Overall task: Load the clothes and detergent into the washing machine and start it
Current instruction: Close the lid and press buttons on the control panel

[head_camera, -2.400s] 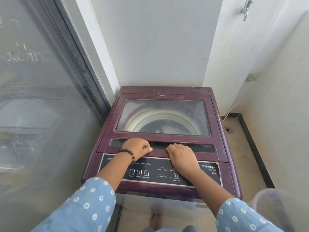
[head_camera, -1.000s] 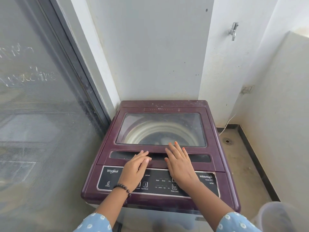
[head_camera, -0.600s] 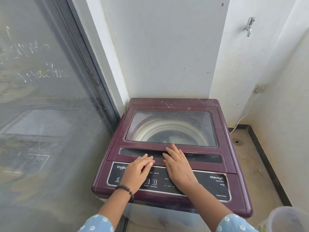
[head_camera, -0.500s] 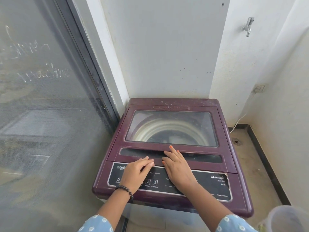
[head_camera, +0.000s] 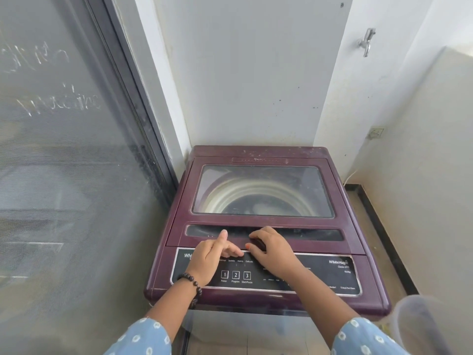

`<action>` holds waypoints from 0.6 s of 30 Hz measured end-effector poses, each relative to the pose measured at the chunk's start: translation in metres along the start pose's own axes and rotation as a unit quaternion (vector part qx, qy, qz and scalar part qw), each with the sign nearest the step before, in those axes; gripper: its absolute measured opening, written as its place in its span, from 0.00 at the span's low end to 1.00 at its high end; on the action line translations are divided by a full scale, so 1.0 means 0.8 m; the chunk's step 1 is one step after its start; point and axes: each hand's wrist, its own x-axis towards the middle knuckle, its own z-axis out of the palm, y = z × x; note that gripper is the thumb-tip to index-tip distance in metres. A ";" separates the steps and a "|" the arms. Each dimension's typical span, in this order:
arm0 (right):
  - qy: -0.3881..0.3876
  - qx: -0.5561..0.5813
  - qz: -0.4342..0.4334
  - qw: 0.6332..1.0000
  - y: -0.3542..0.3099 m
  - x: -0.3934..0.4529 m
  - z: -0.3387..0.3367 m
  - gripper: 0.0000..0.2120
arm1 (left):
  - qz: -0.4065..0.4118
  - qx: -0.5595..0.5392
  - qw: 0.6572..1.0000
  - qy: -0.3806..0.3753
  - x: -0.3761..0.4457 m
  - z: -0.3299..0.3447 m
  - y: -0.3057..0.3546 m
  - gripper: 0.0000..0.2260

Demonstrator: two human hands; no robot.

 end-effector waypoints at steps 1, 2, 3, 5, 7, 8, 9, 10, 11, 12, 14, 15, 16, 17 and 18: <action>-0.002 -0.001 0.004 1.000 -0.001 -0.001 0.000 0.17 | 0.001 -0.012 1.000 -0.010 0.001 -0.001 -0.001 0.31; -0.003 -0.002 0.006 1.000 -0.002 -0.002 0.000 0.17 | 0.002 -0.023 1.000 -0.019 0.002 -0.002 -0.004 0.31; -0.003 -0.006 0.007 1.000 -0.004 -0.003 0.001 0.18 | 0.004 -0.035 0.999 -0.026 0.002 -0.003 -0.006 0.31; -0.005 -0.018 0.010 1.000 -0.006 -0.005 0.004 0.20 | 0.002 -0.064 0.997 -0.038 0.003 -0.005 -0.009 0.31; -0.003 -0.030 0.012 0.999 -0.008 -0.005 0.007 0.21 | 0.005 -0.085 0.995 -0.047 0.004 -0.007 -0.014 0.30; -0.005 -0.038 0.013 0.999 -0.008 -0.005 0.008 0.22 | 0.009 -0.091 0.995 -0.048 0.005 -0.007 -0.016 0.30; -0.010 -0.047 0.013 0.999 -0.009 -0.005 0.008 0.23 | 0.012 -0.095 0.994 -0.049 0.006 -0.006 -0.017 0.30; -0.018 -0.054 0.013 0.998 -0.008 -0.005 0.009 0.24 | 0.016 -0.100 0.994 -0.049 0.007 -0.006 -0.019 0.30; -0.026 -0.059 0.012 0.998 -0.008 -0.005 0.009 0.26 | 0.021 -0.106 0.993 -0.049 0.008 -0.006 -0.020 0.29; -0.034 -0.062 0.012 0.997 -0.007 -0.005 0.010 0.29 | 0.025 -0.112 0.992 -0.048 0.008 -0.005 -0.022 0.30; -0.045 -0.069 0.011 0.997 -0.006 -0.005 0.011 0.38 | 0.034 -0.122 0.991 -0.039 0.008 -0.006 -0.024 0.29; -0.051 -0.076 0.011 0.996 -0.005 -0.005 0.013 0.41 | 0.037 -0.128 0.990 -0.036 0.008 -0.006 -0.026 0.27; -0.058 -0.082 0.011 0.995 -0.005 -0.005 0.014 0.44 | 0.040 -0.132 0.990 -0.035 0.008 -0.006 -0.027 0.26; -0.066 -0.089 0.013 0.994 -0.005 -0.004 0.015 0.46 | 0.043 -0.135 0.989 -0.037 0.009 -0.006 -0.028 0.25; -0.074 -0.098 0.014 0.992 -0.005 -0.004 0.015 0.48 | 0.049 -0.135 0.989 -0.038 0.009 -0.006 -0.030 0.24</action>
